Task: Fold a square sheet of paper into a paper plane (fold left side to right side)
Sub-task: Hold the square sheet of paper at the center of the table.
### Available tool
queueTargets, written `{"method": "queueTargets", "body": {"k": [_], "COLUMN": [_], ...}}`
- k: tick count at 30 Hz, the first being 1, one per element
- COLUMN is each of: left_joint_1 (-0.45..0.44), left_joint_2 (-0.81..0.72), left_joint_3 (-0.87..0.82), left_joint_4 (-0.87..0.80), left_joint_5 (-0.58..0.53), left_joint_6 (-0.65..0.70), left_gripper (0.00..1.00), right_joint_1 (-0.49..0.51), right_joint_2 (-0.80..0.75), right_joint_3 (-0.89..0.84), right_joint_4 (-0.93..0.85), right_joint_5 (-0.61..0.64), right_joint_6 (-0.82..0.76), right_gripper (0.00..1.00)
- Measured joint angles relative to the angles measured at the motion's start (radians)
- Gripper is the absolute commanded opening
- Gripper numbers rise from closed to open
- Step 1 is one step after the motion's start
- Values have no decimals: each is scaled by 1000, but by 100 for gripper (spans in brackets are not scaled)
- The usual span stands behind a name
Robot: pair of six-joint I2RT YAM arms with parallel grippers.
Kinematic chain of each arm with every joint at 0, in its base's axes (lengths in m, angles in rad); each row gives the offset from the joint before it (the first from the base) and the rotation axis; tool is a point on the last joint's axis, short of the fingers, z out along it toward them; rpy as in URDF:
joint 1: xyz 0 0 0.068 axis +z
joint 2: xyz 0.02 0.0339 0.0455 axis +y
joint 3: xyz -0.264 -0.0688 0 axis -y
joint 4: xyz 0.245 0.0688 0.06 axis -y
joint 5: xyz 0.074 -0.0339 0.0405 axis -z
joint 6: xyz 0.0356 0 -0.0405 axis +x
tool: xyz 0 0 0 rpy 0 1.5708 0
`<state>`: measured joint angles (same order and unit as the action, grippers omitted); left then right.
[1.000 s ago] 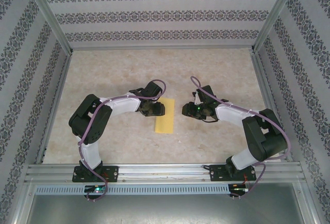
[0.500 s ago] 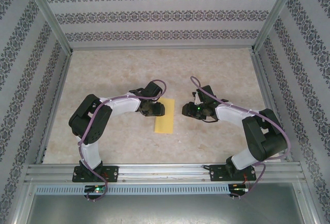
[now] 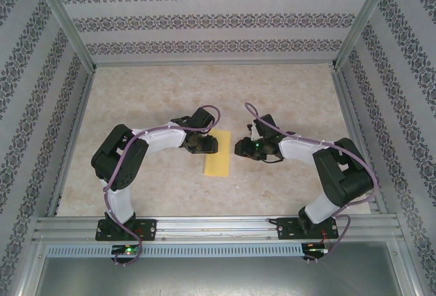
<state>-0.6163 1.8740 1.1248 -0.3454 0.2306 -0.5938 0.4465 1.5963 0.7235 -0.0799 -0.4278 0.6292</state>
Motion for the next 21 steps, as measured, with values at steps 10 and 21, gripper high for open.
{"method": "queueTargets", "body": {"k": [10,21], "left_joint_1": [0,0], "left_joint_2": [0,1], "left_joint_3": [0,0], "left_joint_4": [0,0], "left_joint_5": [0,0], "left_joint_6": [0,0], "left_gripper": [47,47], "right_joint_1": [48,76], "right_joint_2": [101,179], "right_joint_3": [43,93], "right_joint_4": [142,189], "right_joint_5": [-90,-112], "right_joint_6": [86,109], "right_gripper": [15,7]}}
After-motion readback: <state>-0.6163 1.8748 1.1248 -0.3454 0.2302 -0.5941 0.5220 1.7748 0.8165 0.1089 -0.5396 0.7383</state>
